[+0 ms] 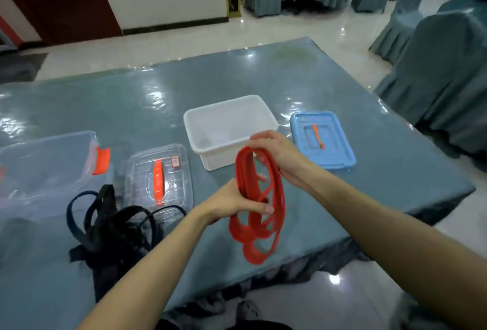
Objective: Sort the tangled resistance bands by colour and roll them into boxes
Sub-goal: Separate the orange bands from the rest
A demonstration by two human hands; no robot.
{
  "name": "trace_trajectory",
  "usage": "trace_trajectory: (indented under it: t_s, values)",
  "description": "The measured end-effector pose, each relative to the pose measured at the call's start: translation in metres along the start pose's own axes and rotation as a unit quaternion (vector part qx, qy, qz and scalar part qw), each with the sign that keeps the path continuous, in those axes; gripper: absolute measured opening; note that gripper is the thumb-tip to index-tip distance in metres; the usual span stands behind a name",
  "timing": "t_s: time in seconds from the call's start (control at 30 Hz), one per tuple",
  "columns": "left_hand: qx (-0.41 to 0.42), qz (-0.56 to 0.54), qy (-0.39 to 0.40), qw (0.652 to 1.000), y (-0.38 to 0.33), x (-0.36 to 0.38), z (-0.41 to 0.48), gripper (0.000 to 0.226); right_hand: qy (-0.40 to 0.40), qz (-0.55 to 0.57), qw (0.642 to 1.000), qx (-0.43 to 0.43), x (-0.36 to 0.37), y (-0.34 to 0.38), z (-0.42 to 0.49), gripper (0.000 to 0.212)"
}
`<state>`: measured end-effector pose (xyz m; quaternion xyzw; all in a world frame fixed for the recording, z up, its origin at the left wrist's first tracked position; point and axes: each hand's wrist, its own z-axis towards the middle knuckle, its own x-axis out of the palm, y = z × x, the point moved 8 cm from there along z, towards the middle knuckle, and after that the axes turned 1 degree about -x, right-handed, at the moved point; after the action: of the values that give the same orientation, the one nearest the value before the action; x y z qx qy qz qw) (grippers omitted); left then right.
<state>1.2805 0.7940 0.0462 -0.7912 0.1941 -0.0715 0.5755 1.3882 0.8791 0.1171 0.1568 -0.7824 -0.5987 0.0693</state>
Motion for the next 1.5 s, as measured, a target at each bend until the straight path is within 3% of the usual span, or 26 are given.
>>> trace_trajectory:
  t_s: [0.07,0.13,0.2,0.27,0.33,0.4,0.5,0.57,0.67,0.77,0.9,0.93,1.07,1.2,1.23,1.37,1.5]
  values:
    - [-0.003,-0.017,-0.038,0.999,-0.004,-0.003,0.026,0.092,-0.021,0.012,1.000,-0.005,-0.021,-0.004,0.026,0.046]
    - [-0.051,-0.003,-0.106,0.993,0.012,-0.007,0.052,0.087,-0.087,-0.128,0.988,0.019,-0.050,-0.035,0.043,0.060]
    - [-0.133,0.080,-0.156,0.975,0.049,-0.007,0.068,0.074,-0.152,-0.260,0.950,0.081,-0.080,-0.094,0.034,0.079]
    - [-0.192,0.224,-0.153,0.943,0.095,-0.001,0.073,0.062,-0.174,-0.277,0.938,0.116,-0.090,-0.160,0.004,0.081]
    - [-0.199,0.302,-0.164,0.918,0.127,0.004,0.069,0.049,-0.209,-0.292,0.930,0.073,-0.090,-0.201,-0.021,0.078]
    - [-0.165,0.289,-0.190,0.924,0.140,0.006,0.068,0.042,-0.290,-0.262,0.919,0.051,-0.097,-0.218,-0.035,0.077]
    - [-0.131,0.257,-0.225,0.931,0.142,0.005,0.066,0.046,-0.371,-0.209,0.898,0.110,-0.109,-0.226,-0.038,0.068]
    - [-0.102,0.236,-0.237,0.937,0.133,0.007,0.066,0.054,-0.345,-0.232,0.902,0.112,-0.100,-0.219,-0.027,0.059]
    - [-0.050,0.232,-0.201,0.950,0.120,0.025,0.076,0.045,-0.274,-0.254,0.927,0.044,-0.076,-0.197,0.007,0.049]
    - [-0.035,0.260,-0.169,0.950,0.115,0.035,0.081,0.047,-0.175,-0.313,0.933,0.010,-0.045,-0.186,0.035,0.054]
    - [-0.041,0.298,-0.136,0.944,0.116,0.032,0.076,0.054,-0.107,-0.498,0.860,0.035,-0.032,-0.201,0.030,0.079]
    - [-0.044,0.306,-0.127,0.943,0.117,0.030,0.074,0.055,-0.095,-0.504,0.858,0.041,-0.035,-0.201,0.030,0.081]
    - [-0.070,0.350,-0.102,0.929,0.121,0.016,0.062,0.055,-0.101,-0.505,0.856,0.047,-0.058,-0.179,0.032,0.076]
    - [-0.049,0.397,-0.100,0.911,0.109,0.005,0.041,0.045,-0.129,-0.609,0.783,-0.009,-0.064,-0.152,-0.001,0.067]
    - [-0.037,0.427,-0.103,0.897,0.105,0.003,0.033,0.043,-0.124,-0.624,0.771,-0.024,-0.060,-0.147,-0.011,0.064]
    - [0.046,0.598,-0.133,0.789,0.087,-0.013,-0.005,0.040,-0.087,-0.648,0.752,-0.084,-0.016,-0.142,-0.046,0.057]
    - [0.078,0.645,-0.171,0.741,0.089,-0.051,-0.052,0.029,-0.009,-0.662,0.738,-0.128,0.062,-0.149,-0.066,0.049]
